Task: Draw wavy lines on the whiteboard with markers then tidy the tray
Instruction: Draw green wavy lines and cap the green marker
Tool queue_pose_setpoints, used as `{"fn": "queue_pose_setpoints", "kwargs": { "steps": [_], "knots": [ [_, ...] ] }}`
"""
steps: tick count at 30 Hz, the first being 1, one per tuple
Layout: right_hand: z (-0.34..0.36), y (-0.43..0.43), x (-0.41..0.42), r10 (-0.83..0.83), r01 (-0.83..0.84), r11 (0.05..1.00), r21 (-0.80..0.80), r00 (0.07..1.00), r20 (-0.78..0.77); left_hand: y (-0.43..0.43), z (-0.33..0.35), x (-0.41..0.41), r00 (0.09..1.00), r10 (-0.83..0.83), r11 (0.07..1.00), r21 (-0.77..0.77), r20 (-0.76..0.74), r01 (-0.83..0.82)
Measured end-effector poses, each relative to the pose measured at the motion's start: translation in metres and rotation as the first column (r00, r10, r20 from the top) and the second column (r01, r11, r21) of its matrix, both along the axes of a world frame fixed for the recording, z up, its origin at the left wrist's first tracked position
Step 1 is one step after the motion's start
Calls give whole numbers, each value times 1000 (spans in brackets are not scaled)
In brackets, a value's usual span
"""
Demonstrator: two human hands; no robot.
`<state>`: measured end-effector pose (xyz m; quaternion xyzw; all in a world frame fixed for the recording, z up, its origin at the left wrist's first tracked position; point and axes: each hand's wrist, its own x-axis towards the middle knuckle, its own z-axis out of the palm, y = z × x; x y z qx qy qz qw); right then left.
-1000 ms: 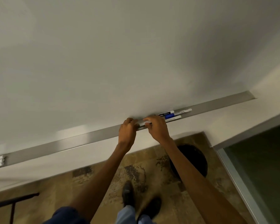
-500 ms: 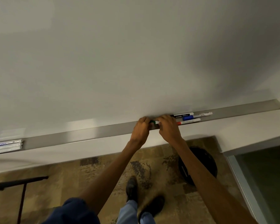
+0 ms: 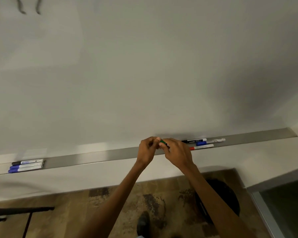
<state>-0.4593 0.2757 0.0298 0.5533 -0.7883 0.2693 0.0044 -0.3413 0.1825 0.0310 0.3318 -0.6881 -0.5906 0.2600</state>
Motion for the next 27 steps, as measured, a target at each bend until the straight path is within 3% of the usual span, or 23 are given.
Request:
{"fn": "queue_pose_setpoints", "kwargs": {
  "steps": [7,14,19,23,27],
  "knots": [
    [45,-7,16,50,-49,999,22,998,-31,-4,29,27,995,29,1000,2,-97,-29],
    [71,-18,34,-135,131,989,-71,989,-57,-18,85,48,992,-62,988,-147,-113,45],
    [109,-37,71,-222,222,975,-5,974,-51,-31,110,93,963,131,983,-99,-236,-158],
    [147,-50,112,-280,289,955,-59,952,123,-47,140,148,903,272,949,-62,-332,-309],
    [200,-76,171,-153,231,959,-164,909,388,-76,190,198,800,377,884,-76,-466,-461]
  ]
}}
